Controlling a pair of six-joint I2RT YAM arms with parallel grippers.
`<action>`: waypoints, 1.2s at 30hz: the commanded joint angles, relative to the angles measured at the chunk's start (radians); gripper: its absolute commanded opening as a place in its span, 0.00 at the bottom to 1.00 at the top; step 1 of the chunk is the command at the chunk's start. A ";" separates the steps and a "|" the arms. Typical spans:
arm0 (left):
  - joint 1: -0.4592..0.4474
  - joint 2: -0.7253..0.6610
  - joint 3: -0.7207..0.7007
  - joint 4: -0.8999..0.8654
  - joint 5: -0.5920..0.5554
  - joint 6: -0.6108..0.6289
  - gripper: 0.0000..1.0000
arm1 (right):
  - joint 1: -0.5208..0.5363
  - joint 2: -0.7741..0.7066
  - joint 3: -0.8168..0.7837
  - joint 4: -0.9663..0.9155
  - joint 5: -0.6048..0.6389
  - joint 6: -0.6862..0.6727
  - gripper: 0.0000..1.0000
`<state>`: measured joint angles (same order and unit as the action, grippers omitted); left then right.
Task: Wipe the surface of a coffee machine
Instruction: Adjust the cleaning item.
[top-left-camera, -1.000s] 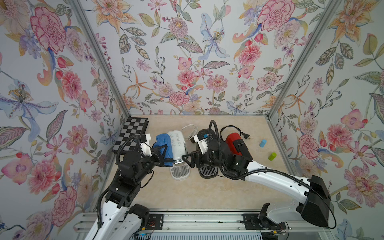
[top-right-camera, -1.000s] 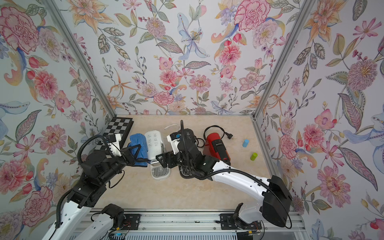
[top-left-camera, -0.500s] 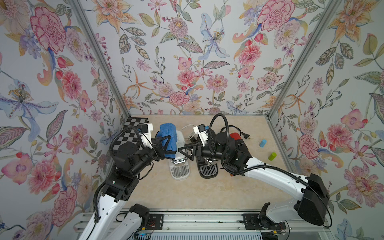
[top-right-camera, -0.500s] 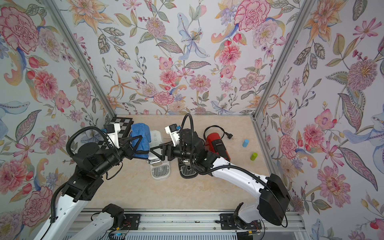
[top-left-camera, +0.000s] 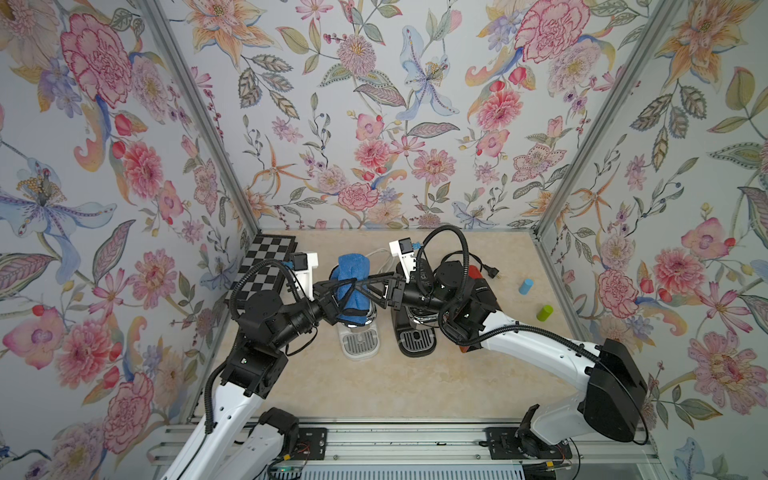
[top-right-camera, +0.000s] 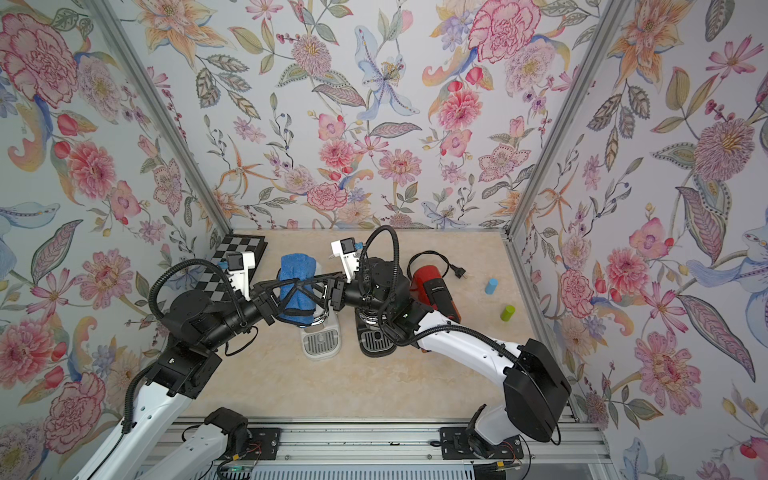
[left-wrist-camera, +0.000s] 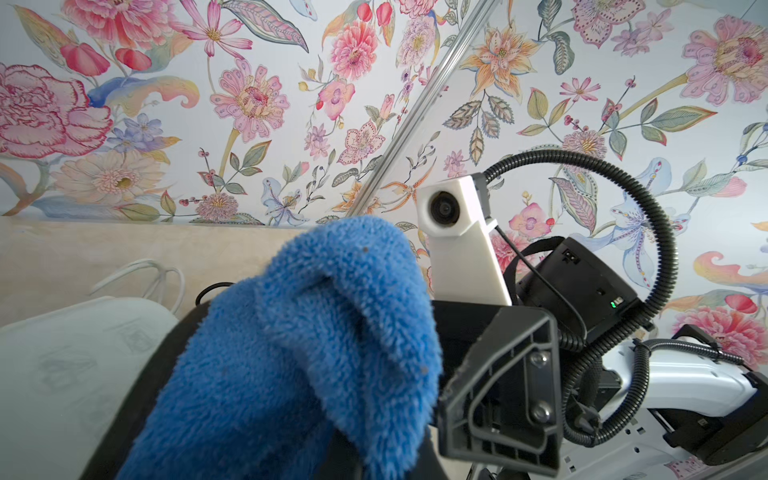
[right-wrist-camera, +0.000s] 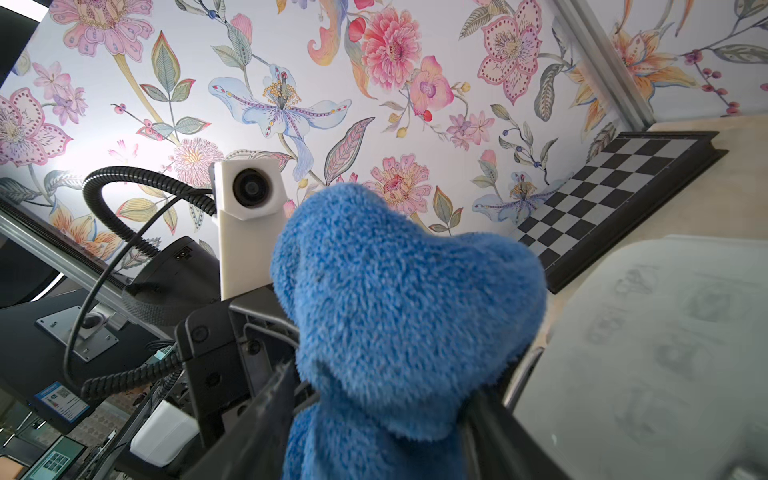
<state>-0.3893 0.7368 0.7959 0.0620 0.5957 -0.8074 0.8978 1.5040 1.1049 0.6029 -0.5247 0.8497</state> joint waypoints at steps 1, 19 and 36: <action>-0.003 -0.005 -0.006 0.135 0.057 -0.064 0.00 | 0.011 0.019 0.009 0.121 -0.065 0.060 0.57; 0.160 0.034 -0.101 0.469 0.198 -0.312 0.00 | 0.060 0.055 0.024 0.249 -0.159 0.126 0.49; 0.156 0.033 -0.248 0.622 0.204 -0.382 0.27 | 0.053 0.103 0.050 0.258 -0.109 0.149 0.00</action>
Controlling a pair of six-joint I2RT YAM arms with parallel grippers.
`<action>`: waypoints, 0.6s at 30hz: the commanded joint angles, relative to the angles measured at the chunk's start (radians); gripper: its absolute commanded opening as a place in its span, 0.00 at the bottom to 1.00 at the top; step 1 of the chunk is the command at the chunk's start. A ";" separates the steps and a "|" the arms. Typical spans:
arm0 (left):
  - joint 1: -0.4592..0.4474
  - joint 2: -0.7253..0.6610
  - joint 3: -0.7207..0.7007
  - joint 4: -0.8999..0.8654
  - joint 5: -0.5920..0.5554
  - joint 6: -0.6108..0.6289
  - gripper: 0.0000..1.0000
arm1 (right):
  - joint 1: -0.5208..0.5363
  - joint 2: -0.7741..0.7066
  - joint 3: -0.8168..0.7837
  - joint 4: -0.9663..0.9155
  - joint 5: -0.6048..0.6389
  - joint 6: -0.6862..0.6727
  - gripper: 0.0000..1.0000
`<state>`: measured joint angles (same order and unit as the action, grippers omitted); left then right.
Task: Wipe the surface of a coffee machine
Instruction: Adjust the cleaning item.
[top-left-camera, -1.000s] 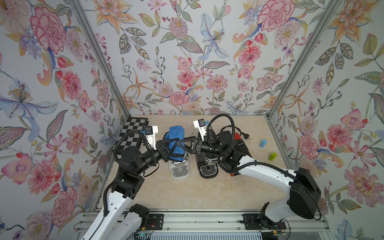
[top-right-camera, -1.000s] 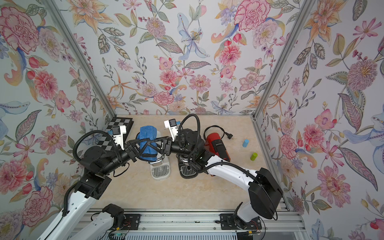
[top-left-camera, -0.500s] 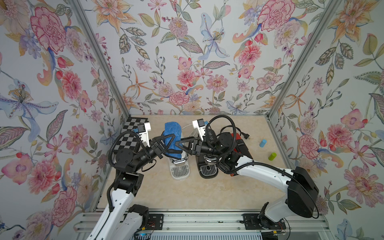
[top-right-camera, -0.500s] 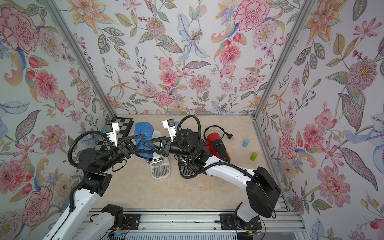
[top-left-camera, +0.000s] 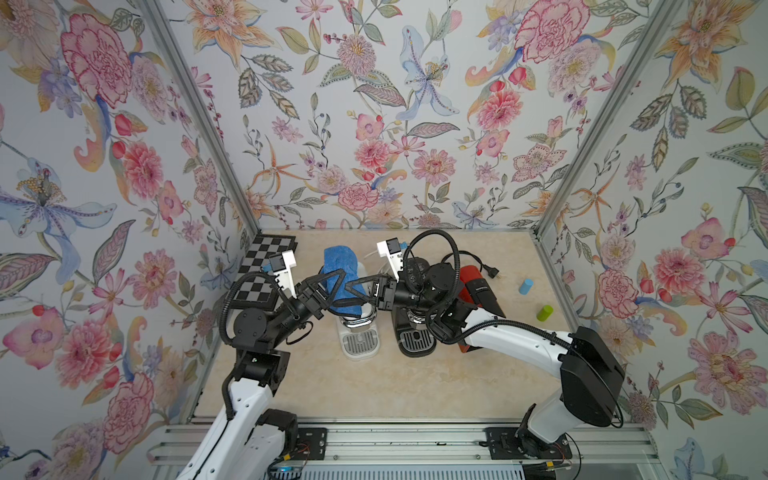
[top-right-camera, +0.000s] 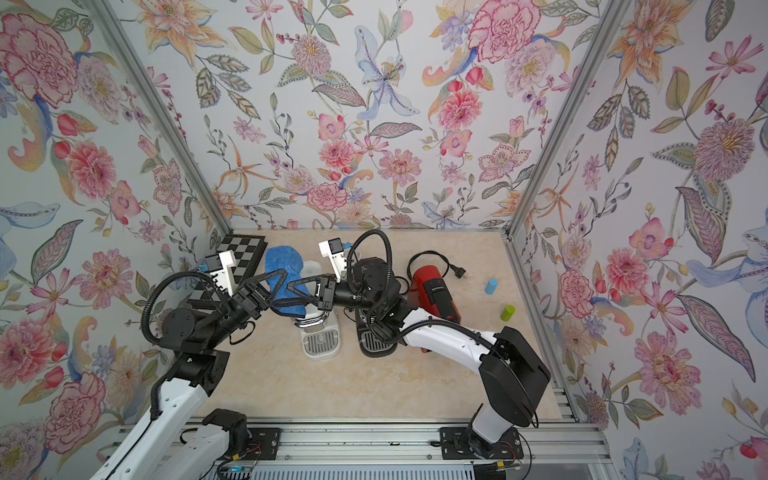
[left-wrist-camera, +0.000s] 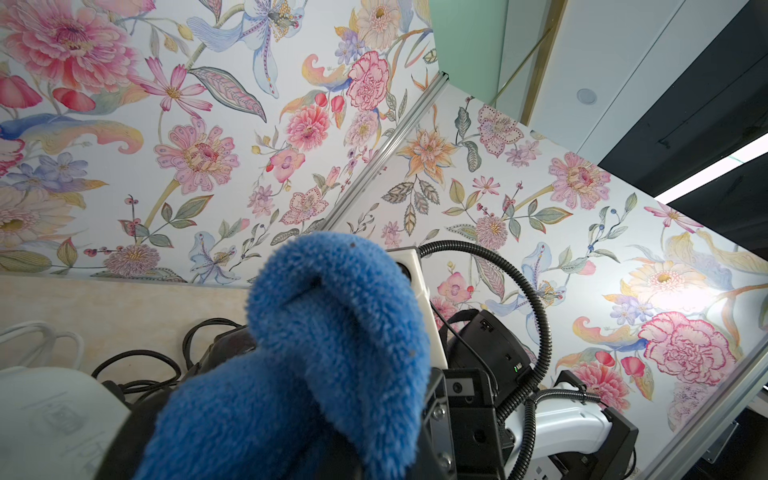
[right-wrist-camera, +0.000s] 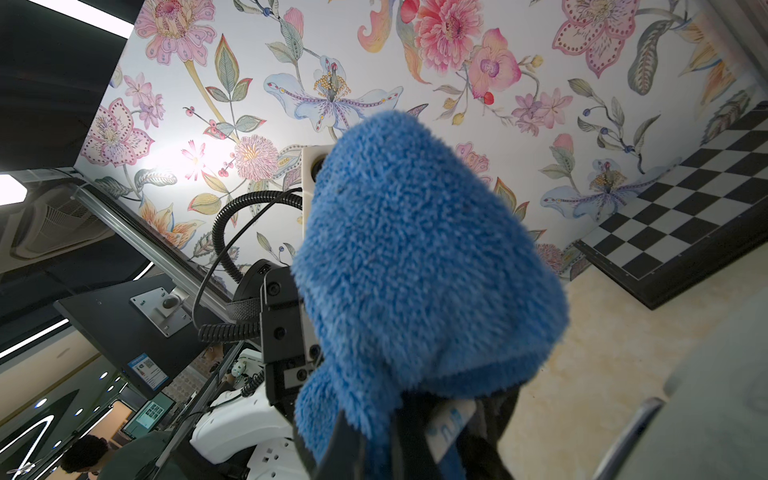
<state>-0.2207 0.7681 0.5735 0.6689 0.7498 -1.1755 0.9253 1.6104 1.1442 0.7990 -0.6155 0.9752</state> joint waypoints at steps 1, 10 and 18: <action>-0.012 0.001 -0.021 -0.003 0.053 0.004 0.39 | 0.025 -0.018 -0.003 0.053 0.001 0.014 0.00; 0.007 0.007 0.216 -0.466 -0.110 0.370 0.99 | 0.121 -0.278 -0.164 -0.366 0.460 -0.225 0.00; 0.014 0.133 0.390 -0.630 -0.212 0.495 0.99 | 0.410 -0.454 -0.412 -0.438 1.054 -0.230 0.00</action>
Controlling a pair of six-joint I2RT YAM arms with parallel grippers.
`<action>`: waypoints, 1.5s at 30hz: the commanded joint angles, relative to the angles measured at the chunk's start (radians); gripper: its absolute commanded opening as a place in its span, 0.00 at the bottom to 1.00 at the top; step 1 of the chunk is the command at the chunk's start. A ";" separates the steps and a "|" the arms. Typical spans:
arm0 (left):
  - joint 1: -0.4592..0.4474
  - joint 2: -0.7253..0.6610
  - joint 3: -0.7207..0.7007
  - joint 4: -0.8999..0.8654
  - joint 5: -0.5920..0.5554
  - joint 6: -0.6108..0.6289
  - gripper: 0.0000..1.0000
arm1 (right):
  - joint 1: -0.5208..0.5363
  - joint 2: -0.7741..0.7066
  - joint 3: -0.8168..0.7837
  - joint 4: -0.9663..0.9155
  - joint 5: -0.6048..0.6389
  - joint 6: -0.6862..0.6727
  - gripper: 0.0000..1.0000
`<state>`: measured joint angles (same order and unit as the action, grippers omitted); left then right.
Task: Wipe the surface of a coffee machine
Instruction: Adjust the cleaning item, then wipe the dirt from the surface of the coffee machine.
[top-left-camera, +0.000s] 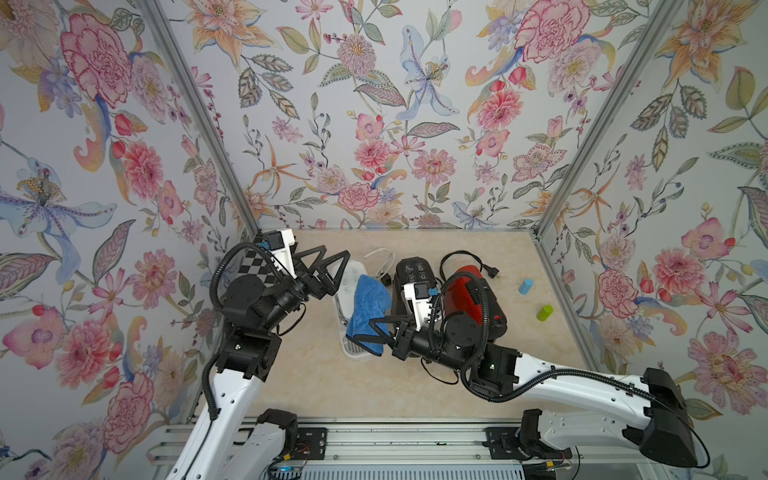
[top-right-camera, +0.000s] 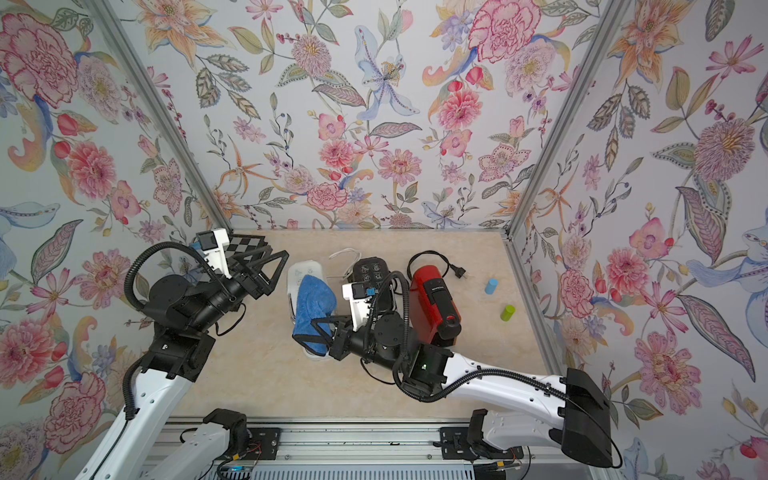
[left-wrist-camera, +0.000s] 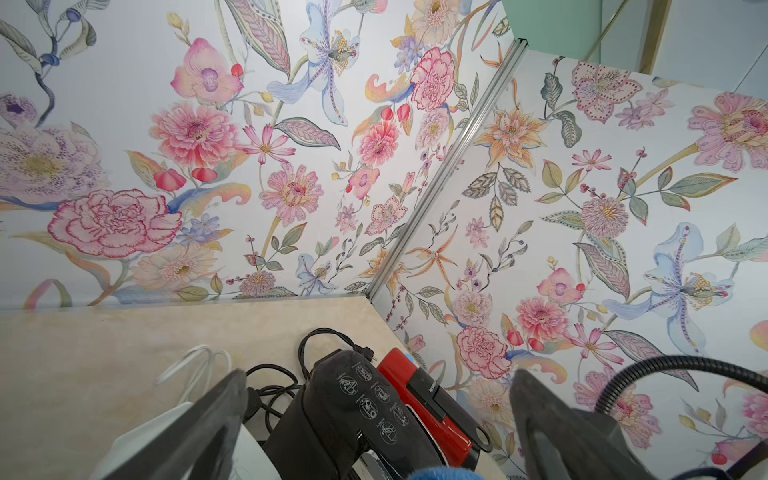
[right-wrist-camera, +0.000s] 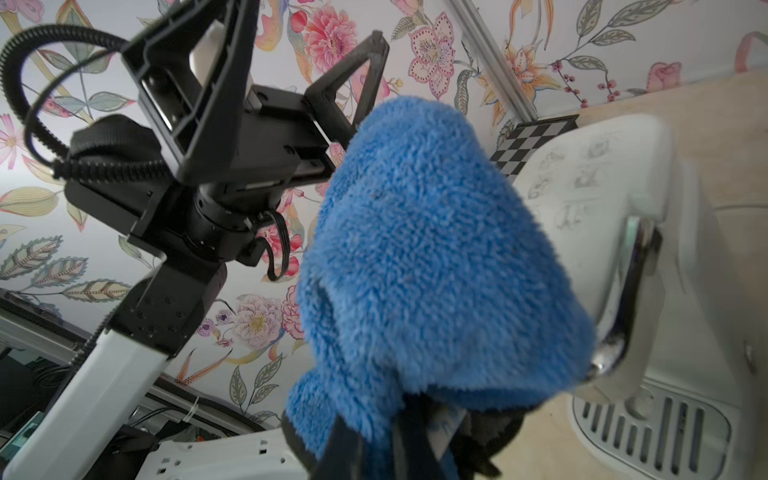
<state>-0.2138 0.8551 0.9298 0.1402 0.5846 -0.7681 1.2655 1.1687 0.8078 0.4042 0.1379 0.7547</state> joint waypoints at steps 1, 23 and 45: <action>0.007 0.062 0.041 -0.109 -0.050 0.091 0.98 | 0.116 -0.009 -0.109 -0.024 0.379 -0.005 0.00; -0.039 0.164 -0.128 -0.079 -0.222 0.216 0.94 | 0.085 0.575 -0.169 0.659 0.339 0.162 0.00; -0.048 0.223 -0.216 -0.122 -0.218 0.185 0.88 | -0.020 0.901 -0.018 0.942 0.149 0.132 0.00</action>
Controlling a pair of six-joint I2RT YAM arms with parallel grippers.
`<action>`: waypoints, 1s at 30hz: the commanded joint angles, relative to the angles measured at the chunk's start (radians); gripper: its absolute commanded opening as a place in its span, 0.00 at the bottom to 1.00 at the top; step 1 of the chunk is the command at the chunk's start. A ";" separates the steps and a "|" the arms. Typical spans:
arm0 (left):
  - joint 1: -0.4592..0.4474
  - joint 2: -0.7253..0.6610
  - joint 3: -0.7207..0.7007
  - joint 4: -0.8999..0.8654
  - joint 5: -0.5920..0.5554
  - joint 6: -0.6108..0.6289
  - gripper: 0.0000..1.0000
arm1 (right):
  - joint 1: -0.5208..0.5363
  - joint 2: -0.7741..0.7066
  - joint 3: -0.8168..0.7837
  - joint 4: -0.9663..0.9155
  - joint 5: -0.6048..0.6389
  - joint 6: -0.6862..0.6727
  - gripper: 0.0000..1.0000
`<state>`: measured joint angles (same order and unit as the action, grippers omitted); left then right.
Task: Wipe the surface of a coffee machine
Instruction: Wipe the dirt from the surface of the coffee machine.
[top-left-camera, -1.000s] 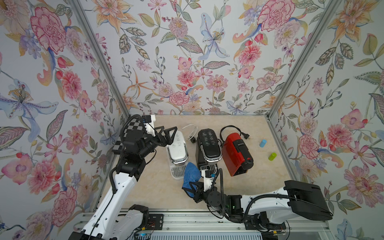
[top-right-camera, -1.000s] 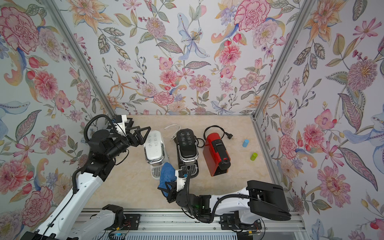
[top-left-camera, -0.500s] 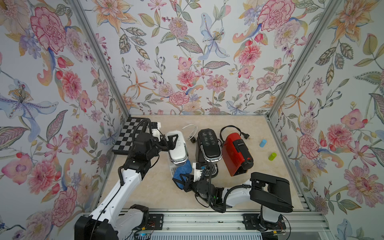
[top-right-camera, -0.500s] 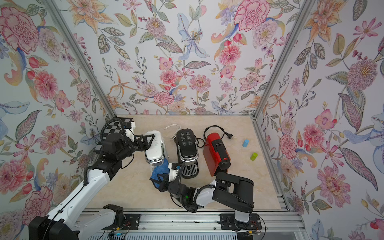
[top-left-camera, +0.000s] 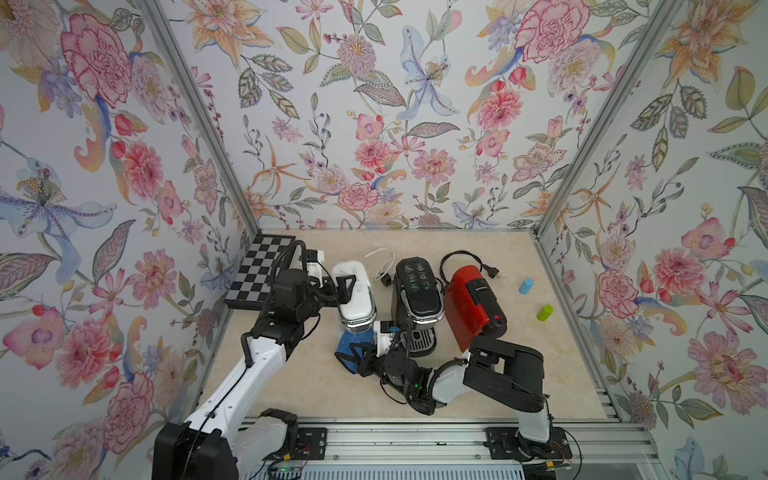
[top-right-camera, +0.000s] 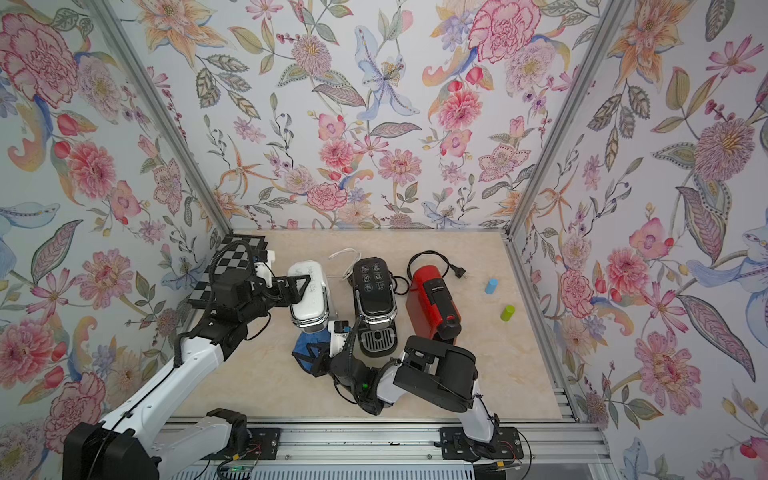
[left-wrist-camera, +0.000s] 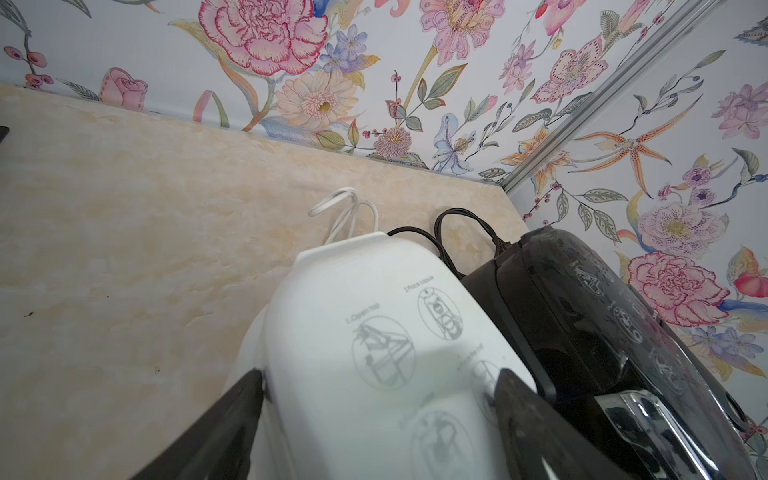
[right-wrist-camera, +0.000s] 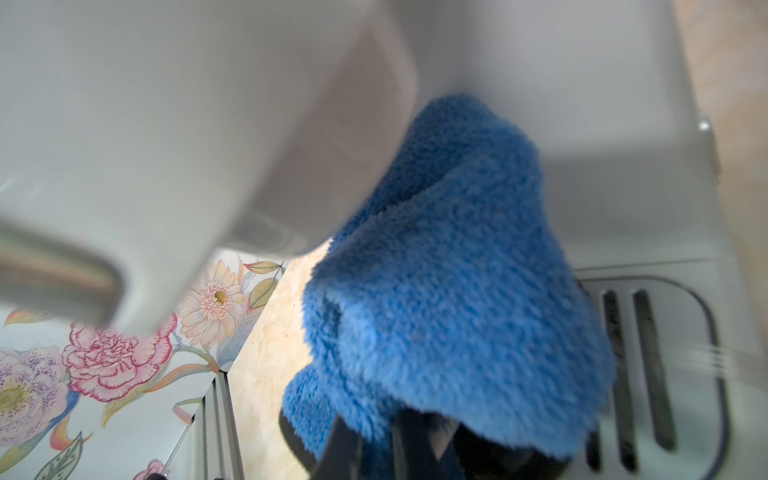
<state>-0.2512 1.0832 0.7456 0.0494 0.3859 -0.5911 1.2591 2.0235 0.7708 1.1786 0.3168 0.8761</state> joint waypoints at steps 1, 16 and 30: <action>-0.010 -0.008 -0.036 -0.031 -0.019 0.007 0.87 | -0.019 0.067 0.026 0.209 -0.045 0.029 0.00; -0.012 -0.013 -0.066 -0.028 -0.032 -0.006 0.88 | -0.015 0.137 0.055 0.400 -0.020 0.009 0.00; -0.012 -0.010 -0.061 -0.041 -0.033 0.005 0.87 | 0.005 0.025 -0.070 0.404 0.106 -0.063 0.00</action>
<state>-0.2539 1.0657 0.7136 0.0887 0.3805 -0.6090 1.2728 2.1059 0.7288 1.4902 0.3595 0.8413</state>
